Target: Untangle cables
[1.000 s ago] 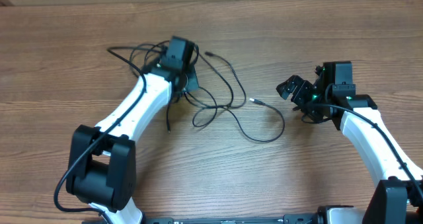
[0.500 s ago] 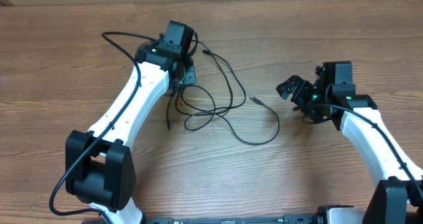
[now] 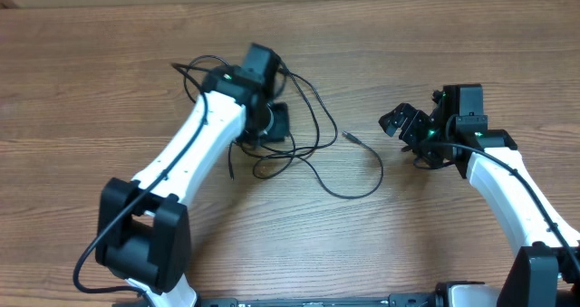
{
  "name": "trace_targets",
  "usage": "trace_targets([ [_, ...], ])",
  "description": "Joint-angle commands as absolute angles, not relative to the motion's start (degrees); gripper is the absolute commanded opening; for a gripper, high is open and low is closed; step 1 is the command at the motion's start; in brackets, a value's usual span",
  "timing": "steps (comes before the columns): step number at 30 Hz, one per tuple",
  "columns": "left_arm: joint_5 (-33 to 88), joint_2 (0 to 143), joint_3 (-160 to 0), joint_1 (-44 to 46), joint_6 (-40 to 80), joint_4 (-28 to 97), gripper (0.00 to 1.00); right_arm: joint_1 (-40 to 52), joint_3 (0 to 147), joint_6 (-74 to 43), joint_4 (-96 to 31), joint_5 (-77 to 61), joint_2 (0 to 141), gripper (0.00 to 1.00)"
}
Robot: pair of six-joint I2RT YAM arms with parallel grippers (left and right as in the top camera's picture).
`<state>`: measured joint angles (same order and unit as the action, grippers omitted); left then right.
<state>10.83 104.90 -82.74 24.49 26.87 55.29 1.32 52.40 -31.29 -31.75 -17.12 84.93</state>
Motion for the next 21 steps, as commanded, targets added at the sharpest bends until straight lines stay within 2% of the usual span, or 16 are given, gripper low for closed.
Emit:
trace_targets([
  [1,11.46,104.99,-77.95,26.48,27.51,53.15,0.29,1.61,53.63,-31.03,-31.62,-16.51,84.9,1.0],
  [10,-2.42,105.01,-72.38,25.43,29.61,55.79,0.29,1.61,53.63,-31.03,-31.62,-16.51,84.9,1.0],
  [17,-4.25,105.01,-68.29,22.92,30.44,55.02,0.26,1.61,53.63,-31.03,-31.62,-16.51,84.88,1.0],
  [21,-8.01,105.01,-67.61,21.45,31.03,56.97,0.2,1.61,53.63,-31.03,-31.62,-16.51,84.9,1.0],
])
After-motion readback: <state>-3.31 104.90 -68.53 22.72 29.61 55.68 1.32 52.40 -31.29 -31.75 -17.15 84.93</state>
